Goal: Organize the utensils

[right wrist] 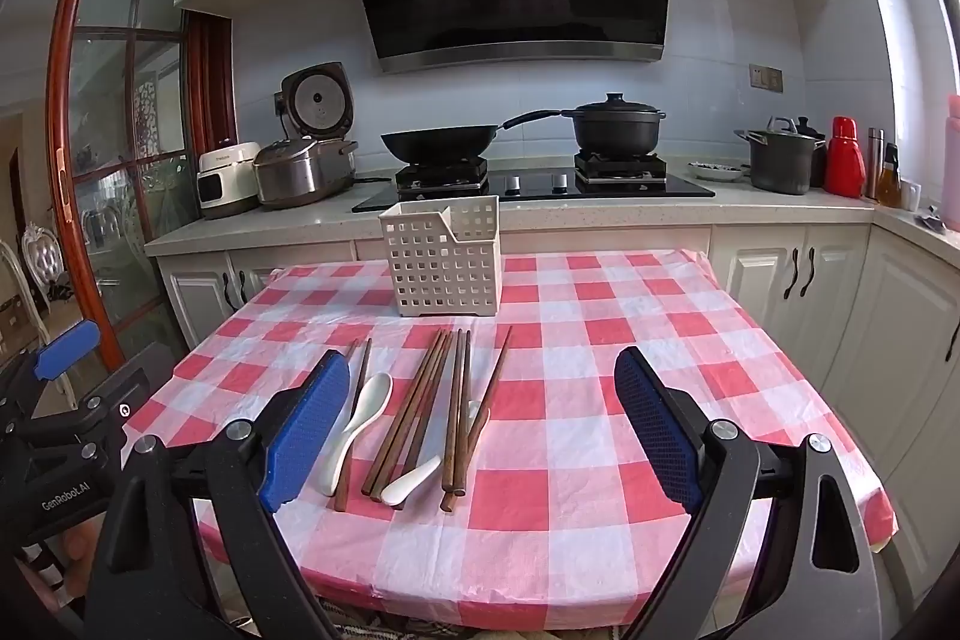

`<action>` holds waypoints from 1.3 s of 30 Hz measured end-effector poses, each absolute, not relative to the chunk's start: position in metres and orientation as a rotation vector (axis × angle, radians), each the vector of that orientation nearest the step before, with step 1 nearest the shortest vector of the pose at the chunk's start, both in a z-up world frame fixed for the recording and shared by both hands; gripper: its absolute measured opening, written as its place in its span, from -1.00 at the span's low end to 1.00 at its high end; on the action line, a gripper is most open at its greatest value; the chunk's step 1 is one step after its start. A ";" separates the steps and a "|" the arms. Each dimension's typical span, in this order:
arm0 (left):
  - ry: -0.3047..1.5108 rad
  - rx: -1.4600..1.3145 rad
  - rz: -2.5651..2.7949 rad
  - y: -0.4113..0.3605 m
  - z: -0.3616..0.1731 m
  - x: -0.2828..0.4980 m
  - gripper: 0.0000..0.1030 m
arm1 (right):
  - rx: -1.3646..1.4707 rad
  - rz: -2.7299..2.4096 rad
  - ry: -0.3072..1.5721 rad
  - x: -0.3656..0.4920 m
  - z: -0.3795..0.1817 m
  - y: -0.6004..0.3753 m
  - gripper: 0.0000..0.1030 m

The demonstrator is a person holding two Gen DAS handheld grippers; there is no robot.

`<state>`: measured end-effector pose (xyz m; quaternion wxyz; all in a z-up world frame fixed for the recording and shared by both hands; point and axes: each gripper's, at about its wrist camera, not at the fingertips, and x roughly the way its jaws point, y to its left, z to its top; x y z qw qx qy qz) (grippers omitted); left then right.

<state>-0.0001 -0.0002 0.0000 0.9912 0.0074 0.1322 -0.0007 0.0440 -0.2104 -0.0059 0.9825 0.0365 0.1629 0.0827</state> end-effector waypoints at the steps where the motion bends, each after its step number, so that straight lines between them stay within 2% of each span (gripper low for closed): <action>1: 0.265 0.015 -0.002 0.000 0.000 0.000 0.91 | 0.073 0.168 0.330 0.044 -0.006 -0.210 0.65; 39: 0.273 0.011 0.000 0.005 -0.005 0.002 0.91 | 0.078 0.165 0.344 0.046 -0.010 -0.211 0.65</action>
